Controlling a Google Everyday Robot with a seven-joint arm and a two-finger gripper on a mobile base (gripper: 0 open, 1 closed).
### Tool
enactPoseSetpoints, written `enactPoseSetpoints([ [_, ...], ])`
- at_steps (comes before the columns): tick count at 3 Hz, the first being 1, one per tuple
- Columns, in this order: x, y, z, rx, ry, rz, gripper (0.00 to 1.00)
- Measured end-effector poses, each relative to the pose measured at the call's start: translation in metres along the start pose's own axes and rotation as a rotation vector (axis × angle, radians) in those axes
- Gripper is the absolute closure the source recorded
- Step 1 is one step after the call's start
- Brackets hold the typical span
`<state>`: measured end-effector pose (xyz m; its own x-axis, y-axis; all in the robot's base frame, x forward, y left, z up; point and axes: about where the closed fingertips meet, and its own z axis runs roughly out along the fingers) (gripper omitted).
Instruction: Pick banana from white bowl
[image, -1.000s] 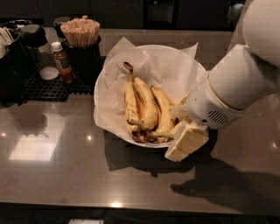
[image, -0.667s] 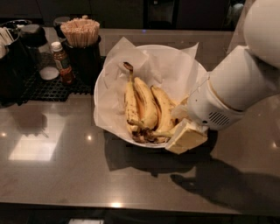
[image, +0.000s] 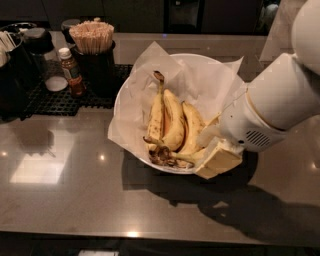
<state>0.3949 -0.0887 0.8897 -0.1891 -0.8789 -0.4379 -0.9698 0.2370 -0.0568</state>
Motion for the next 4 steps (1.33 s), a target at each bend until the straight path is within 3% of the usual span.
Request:
enactPoseSetpoints([
  [2, -0.019, -0.010, -0.036, 0.042, -0.111, -0.021, 1.00],
  [4, -0.042, -0.013, -0.090, 0.122, -0.326, -0.080, 1.00],
])
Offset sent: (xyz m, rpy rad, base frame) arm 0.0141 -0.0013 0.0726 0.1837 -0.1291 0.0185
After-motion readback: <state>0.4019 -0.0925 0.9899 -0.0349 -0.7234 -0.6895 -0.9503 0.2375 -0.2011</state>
